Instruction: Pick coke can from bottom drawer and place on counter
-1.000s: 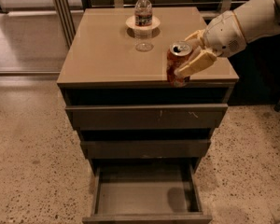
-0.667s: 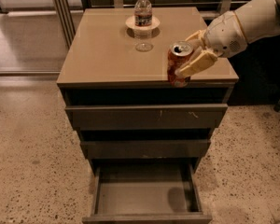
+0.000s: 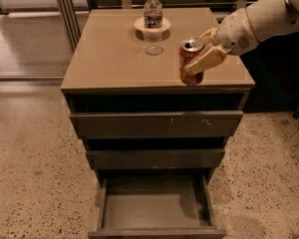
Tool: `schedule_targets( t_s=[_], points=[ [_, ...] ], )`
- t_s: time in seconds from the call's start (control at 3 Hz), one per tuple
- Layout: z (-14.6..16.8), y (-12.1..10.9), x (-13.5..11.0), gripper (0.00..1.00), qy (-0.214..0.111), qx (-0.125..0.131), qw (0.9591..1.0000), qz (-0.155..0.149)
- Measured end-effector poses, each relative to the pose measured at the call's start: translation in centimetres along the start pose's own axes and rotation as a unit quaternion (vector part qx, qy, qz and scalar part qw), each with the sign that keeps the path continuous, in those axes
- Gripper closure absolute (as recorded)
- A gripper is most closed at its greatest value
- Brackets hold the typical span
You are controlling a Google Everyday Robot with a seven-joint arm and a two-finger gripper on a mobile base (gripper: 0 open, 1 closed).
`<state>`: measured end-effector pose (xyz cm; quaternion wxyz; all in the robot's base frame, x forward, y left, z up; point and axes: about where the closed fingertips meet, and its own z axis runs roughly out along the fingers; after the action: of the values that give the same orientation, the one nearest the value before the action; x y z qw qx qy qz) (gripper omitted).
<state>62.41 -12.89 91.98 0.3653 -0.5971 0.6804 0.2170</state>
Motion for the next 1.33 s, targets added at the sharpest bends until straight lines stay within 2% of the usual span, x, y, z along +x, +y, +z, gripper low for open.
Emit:
schedule_targets(
  t_s=[0.33,0.67,1.0,1.33],
  points=[
    [-0.6,-3.1,0.7,1.00,0.009,0.060,0.9961,0.064],
    [-0.4,-3.1,0.8,1.00,0.016,0.071,0.9941,0.081],
    [-0.4,-3.0,1.2,1.00,0.034,0.101,0.9892,0.101],
    [0.3,-3.5,2.0,1.00,0.028,0.133,0.9831,0.123]
  ],
)
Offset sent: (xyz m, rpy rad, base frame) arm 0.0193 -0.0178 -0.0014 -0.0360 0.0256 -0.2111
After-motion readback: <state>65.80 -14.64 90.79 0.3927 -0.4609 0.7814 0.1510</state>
